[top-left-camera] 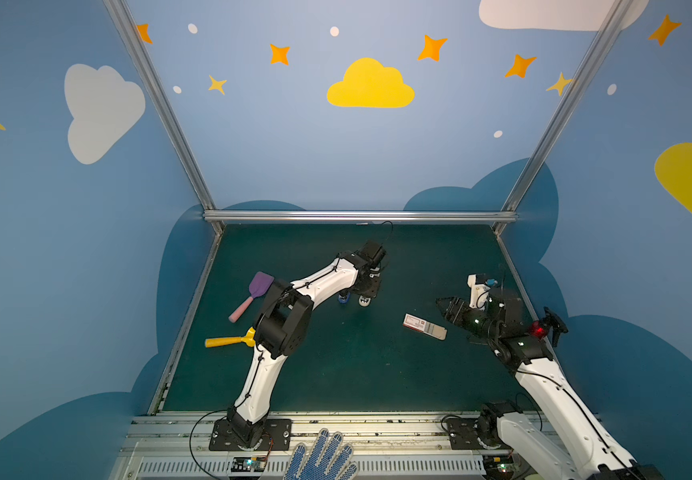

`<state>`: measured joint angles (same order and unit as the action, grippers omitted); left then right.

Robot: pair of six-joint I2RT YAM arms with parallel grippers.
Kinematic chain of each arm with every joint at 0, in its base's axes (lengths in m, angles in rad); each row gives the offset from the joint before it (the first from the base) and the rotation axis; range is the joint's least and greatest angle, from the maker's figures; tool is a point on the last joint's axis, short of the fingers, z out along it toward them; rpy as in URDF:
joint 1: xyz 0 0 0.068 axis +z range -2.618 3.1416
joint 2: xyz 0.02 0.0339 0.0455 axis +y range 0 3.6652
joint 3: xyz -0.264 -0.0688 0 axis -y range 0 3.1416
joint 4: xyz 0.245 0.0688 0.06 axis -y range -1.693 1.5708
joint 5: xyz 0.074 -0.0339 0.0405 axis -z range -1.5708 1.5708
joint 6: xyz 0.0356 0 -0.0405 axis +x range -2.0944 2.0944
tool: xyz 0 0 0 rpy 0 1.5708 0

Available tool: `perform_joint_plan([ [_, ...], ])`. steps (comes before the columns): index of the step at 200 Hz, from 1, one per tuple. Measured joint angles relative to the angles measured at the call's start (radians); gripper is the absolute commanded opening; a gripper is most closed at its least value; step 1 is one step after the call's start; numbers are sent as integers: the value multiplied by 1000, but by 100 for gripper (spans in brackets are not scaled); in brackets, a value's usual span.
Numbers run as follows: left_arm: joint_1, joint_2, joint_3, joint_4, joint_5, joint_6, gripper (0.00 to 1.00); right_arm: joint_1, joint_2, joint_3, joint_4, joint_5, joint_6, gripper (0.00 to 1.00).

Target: Load the staples into the stapler

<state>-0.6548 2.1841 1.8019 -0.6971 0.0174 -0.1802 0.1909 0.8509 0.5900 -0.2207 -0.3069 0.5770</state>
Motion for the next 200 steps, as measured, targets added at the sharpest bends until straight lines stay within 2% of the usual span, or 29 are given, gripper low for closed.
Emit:
perform_joint_plan([
  [37, -5, 0, 13, -47, 13, 1, 42, 0, -2, 0, 0, 0, 3, 59],
  [85, -7, 0, 18, -67, 16, 0, 45, 0, -2, 0, 0, 0, 3, 59],
  [113, -7, -21, 13, -70, 16, 0, 47, 0, 7, 0, 3, -5, 2, 63],
  [168, -4, -298, -161, -19, -8, -2, 53, 0, 67, 2, 16, -38, -16, 74],
  [170, -3, -311, -172, -11, -8, -2, 54, 0, 70, 2, 16, -39, -18, 75],
  [173, -2, -328, -188, -3, -9, -3, 56, 0, 77, 4, 15, -44, -20, 85],
  [177, 0, -355, -211, 10, -9, -4, 62, 0, 87, 8, 14, -51, -23, 88],
  [178, 0, -363, -219, 12, -9, -5, 71, 0, 89, 8, 14, -52, -25, 88],
  [179, 1, -367, -224, 14, -10, -5, 86, 0, 90, 10, 14, -53, -27, 88],
  [180, 2, -375, -232, 18, -10, -6, 93, 0, 94, 11, 14, -54, -29, 88],
  [182, 3, -391, -245, 24, -9, -5, 98, 0, 100, 13, 14, -57, -28, 88],
  [200, 22, -506, -375, 89, -15, -21, 100, 4, 146, 40, 16, -72, -54, 88],
])
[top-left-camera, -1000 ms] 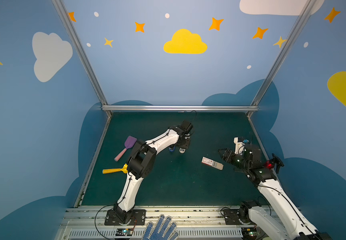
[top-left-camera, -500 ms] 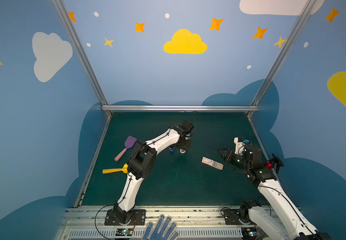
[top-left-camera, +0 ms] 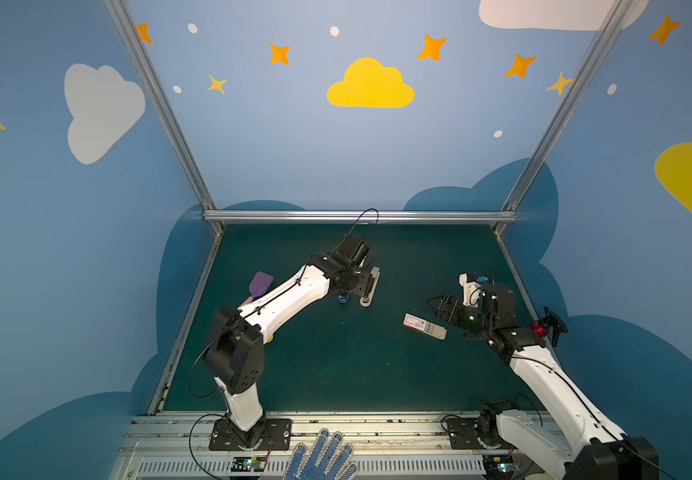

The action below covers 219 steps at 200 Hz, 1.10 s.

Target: Load the staples into the stapler

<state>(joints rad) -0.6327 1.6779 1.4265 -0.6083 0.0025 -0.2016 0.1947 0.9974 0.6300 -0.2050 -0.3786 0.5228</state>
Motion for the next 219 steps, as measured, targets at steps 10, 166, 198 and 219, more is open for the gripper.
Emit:
perform_joint_plan([
  [10, 17, -65, -76, 34, -11, -14, 100, 6, 23, 16, -4, 0, -17, 88],
  [166, 628, -496, -816, 544, -283, 54, 100, 35, 233, 44, 199, 764, -361, 88],
  [198, 697, -373, -873, 745, -238, 89, 100, -30, 315, -86, 392, 785, -399, 88],
  [219, 698, -301, -898, 875, -194, 97, 100, -47, 348, -146, 488, 753, -424, 88],
])
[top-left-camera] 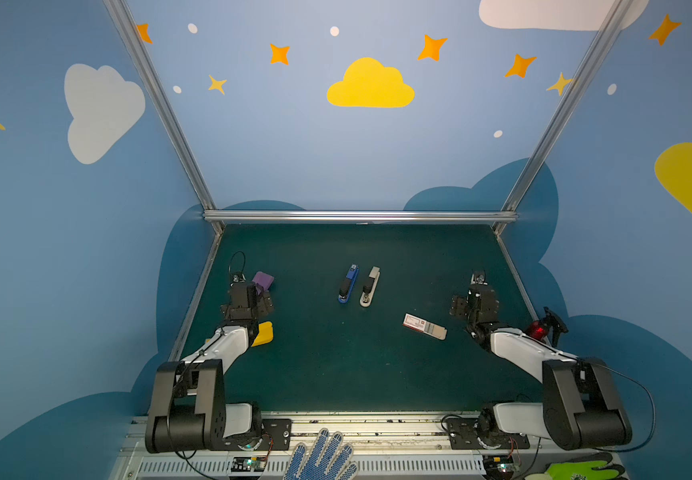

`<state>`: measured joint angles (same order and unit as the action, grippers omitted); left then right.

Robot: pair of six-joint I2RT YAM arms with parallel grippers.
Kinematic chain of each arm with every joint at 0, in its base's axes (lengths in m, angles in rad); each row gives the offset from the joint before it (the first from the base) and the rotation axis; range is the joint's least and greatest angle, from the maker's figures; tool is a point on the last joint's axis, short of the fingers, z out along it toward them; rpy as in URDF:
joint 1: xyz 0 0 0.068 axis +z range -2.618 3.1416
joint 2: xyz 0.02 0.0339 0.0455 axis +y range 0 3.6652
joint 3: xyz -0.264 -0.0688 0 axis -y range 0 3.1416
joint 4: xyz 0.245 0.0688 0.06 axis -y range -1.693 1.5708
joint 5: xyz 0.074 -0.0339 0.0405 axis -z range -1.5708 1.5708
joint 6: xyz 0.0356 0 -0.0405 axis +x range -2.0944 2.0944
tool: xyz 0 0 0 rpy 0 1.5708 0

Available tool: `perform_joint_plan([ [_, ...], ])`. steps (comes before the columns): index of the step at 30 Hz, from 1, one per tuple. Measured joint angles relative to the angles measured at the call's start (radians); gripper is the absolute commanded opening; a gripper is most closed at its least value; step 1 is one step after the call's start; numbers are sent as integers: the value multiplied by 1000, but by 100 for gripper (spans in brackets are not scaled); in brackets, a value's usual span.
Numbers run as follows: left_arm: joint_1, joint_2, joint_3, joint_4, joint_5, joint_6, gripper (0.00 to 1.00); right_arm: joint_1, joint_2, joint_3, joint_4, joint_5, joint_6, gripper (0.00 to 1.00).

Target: Load the staples into the stapler

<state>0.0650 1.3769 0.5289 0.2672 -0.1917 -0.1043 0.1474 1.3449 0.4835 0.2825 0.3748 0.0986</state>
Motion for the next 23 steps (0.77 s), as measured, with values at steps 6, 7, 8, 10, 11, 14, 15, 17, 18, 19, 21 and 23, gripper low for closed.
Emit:
perform_joint_plan([
  [6, -7, 101, -54, 263, 122, 23, 100, -71, 93, -3, 171, -142, -30, 88],
  [7, -14, 130, -86, 354, 137, 28, 100, -79, 103, 2, 162, -159, -26, 88],
  [8, -23, 162, -113, 408, 151, 32, 100, -87, 108, 8, 154, -174, -23, 88],
  [10, -34, 178, -125, 388, 164, 43, 100, -95, 108, 19, 148, -195, -19, 88],
  [11, -36, 178, -129, 401, 163, 45, 100, -95, 108, 26, 146, -202, -17, 88],
  [14, -42, 170, -129, 450, 156, 48, 100, -93, 108, 39, 147, -217, -14, 88],
  [15, -43, 164, -126, 449, 156, 51, 100, -93, 108, 40, 147, -220, -13, 88],
  [17, -47, 156, -116, 450, 153, 55, 100, -93, 108, 40, 144, -225, -11, 88],
  [18, -47, 156, -112, 450, 153, 58, 100, -93, 108, 40, 142, -228, -10, 88],
  [19, -47, 156, -108, 450, 153, 60, 100, -93, 108, 40, 141, -230, -9, 88],
  [21, -47, 156, -106, 450, 153, 64, 100, -94, 108, 40, 138, -236, -8, 88],
  [23, -47, 156, -106, 446, 153, 65, 100, -94, 108, 40, 137, -238, -8, 88],
])
